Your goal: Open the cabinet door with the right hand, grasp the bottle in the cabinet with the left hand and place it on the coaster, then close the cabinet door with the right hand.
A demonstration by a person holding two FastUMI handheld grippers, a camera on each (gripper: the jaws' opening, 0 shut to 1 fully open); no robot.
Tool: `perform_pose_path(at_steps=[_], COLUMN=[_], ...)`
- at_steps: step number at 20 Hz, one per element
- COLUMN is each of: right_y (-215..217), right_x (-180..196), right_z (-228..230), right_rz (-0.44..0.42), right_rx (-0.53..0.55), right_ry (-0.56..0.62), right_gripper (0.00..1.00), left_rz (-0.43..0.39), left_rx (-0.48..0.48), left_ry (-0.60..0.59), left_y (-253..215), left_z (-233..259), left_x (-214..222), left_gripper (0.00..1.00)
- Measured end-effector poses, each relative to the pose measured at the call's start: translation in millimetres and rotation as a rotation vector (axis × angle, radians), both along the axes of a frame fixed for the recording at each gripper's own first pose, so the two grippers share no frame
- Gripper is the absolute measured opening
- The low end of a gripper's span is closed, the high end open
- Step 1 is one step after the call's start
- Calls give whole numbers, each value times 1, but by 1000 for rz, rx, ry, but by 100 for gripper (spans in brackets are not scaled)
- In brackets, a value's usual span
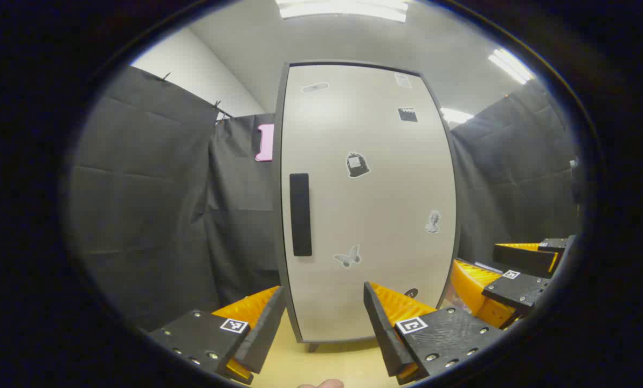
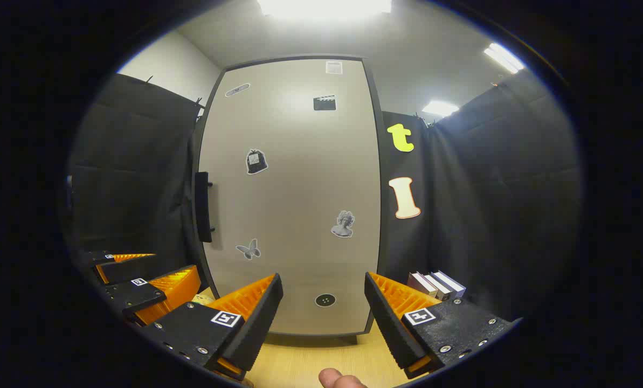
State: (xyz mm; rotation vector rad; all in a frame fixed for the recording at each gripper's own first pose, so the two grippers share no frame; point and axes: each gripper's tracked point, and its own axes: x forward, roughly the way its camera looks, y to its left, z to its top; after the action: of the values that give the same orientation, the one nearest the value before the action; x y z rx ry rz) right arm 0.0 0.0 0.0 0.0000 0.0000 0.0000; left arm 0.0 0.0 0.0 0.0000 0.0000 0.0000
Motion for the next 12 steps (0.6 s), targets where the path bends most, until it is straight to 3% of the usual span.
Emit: perform_pose_path(at_steps=[12], right_y=[6], right_x=[3], right_z=[10], right_rz=[1], right_rx=[2], right_ry=[-28], right_gripper=[94], left_rz=[-11], left_rx=[-12], left_ry=[-3], left_y=[8], left_z=[0], left_x=[3], left_gripper=[85])
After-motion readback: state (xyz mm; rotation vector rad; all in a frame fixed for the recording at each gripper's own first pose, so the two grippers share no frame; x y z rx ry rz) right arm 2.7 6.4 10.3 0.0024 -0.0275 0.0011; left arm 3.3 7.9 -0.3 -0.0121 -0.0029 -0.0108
